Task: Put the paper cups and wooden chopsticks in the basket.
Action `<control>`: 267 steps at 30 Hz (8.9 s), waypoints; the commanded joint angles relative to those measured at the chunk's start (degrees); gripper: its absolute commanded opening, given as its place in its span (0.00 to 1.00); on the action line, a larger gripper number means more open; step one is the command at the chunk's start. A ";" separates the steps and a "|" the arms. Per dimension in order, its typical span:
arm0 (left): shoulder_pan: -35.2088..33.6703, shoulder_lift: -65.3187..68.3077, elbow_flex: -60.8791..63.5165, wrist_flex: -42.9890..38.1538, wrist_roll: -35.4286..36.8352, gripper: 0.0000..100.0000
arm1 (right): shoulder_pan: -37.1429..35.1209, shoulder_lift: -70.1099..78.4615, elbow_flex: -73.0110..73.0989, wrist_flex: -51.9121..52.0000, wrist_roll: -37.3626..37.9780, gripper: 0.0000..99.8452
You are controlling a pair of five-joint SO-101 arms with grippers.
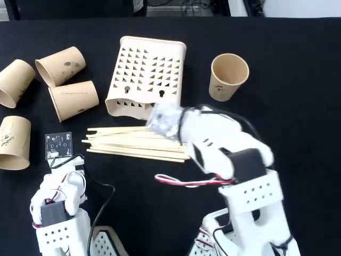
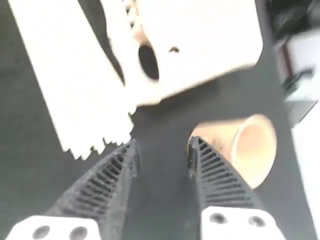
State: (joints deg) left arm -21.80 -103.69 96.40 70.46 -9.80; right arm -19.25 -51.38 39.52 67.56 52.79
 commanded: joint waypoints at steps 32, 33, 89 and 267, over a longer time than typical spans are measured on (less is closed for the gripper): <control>0.22 -0.26 1.01 0.18 0.00 0.03 | 1.23 0.22 32.75 -51.78 -1.76 0.24; 0.22 -0.26 1.01 0.18 0.00 0.03 | 1.23 0.22 32.66 -50.99 -3.25 0.24; 0.22 -0.26 1.01 0.18 0.00 0.03 | -0.88 38.02 11.12 -63.12 -7.82 0.24; 0.22 -0.26 1.01 0.18 0.00 0.03 | 21.27 45.41 -80.48 32.79 -23.91 0.27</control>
State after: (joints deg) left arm -21.80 -103.69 96.40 70.46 -9.89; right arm -2.99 -0.13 -52.09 99.21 22.99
